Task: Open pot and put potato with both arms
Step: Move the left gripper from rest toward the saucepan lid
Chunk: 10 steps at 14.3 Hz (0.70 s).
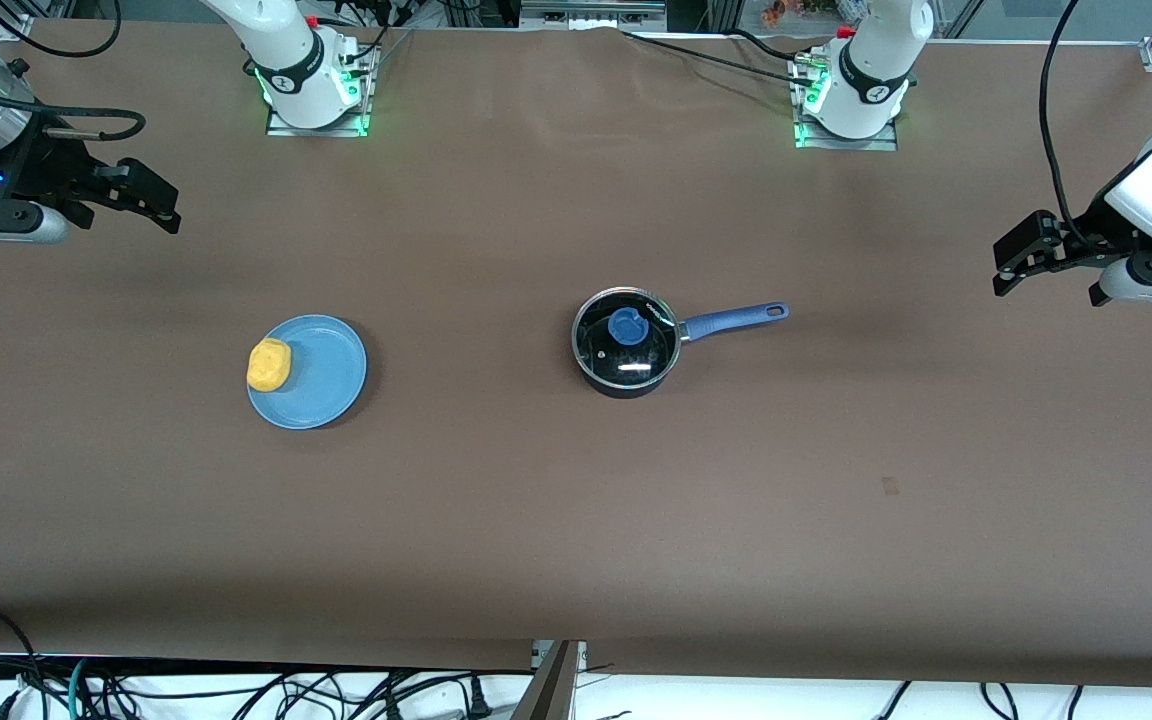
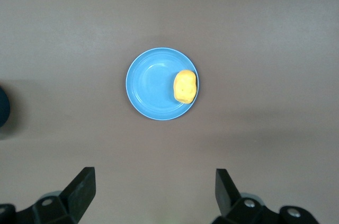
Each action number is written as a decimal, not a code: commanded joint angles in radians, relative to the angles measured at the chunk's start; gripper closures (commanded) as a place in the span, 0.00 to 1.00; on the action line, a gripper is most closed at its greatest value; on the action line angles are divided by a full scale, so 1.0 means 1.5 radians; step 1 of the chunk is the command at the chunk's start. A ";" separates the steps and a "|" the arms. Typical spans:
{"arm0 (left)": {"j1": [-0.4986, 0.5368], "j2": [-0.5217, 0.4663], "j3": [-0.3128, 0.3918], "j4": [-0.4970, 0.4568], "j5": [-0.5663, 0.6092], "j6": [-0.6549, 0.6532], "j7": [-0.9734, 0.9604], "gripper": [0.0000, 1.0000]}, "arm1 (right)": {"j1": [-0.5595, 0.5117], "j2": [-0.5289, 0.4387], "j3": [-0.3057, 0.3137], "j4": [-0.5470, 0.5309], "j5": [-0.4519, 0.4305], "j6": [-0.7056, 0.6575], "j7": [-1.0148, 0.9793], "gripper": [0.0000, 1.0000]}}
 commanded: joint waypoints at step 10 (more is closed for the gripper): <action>-0.022 0.015 -0.036 0.006 -0.018 -0.012 -0.101 0.00 | 0.001 0.003 0.001 0.010 0.000 -0.003 -0.002 0.00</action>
